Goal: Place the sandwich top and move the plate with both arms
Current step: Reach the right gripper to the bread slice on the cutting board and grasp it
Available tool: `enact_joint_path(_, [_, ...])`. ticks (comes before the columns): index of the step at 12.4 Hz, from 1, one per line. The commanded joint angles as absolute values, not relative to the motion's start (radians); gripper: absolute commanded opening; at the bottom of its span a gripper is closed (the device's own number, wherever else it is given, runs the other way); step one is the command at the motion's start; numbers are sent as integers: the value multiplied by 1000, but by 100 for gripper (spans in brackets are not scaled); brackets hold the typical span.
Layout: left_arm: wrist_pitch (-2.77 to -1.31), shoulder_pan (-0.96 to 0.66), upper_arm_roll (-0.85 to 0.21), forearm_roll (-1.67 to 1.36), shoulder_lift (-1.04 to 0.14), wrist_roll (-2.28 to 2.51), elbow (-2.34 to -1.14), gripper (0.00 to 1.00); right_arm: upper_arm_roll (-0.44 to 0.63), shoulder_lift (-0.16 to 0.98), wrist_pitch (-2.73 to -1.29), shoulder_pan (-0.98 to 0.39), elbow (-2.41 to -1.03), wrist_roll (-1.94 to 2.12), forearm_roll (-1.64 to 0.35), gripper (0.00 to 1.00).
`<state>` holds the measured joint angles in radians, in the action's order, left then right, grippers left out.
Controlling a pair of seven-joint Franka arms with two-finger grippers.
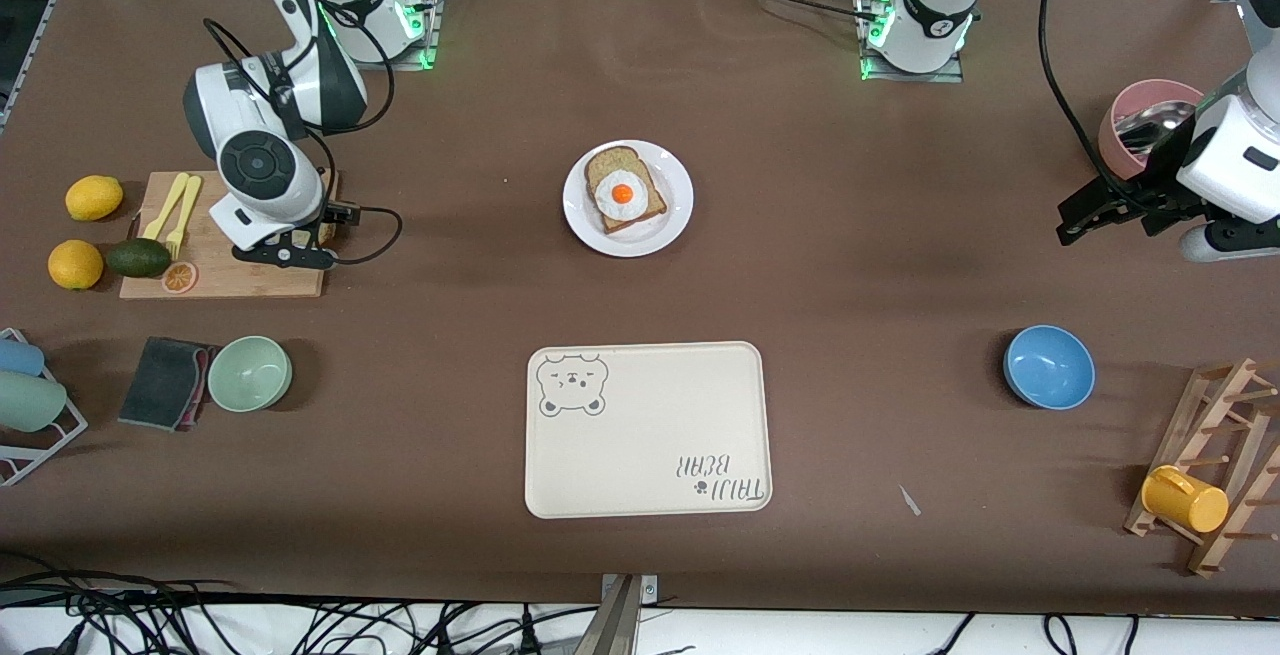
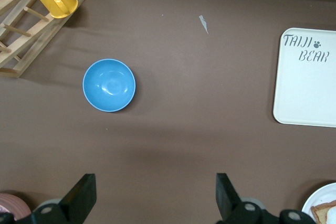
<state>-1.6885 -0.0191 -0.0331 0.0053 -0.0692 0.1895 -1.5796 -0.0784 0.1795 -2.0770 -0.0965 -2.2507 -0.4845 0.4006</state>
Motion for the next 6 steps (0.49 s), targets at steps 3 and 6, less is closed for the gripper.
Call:
enact_joint_path(3, [-1671, -20, -32, -12, -69, 196, -1565, 100, -75, 279, -2144, -92, -2250, -596, 506, 88])
enact_joint_path(6, [-1671, -20, -32, -12, -69, 199, -1565, 100, -77, 322, -2141, -97, -2247, -620, 511, 86])
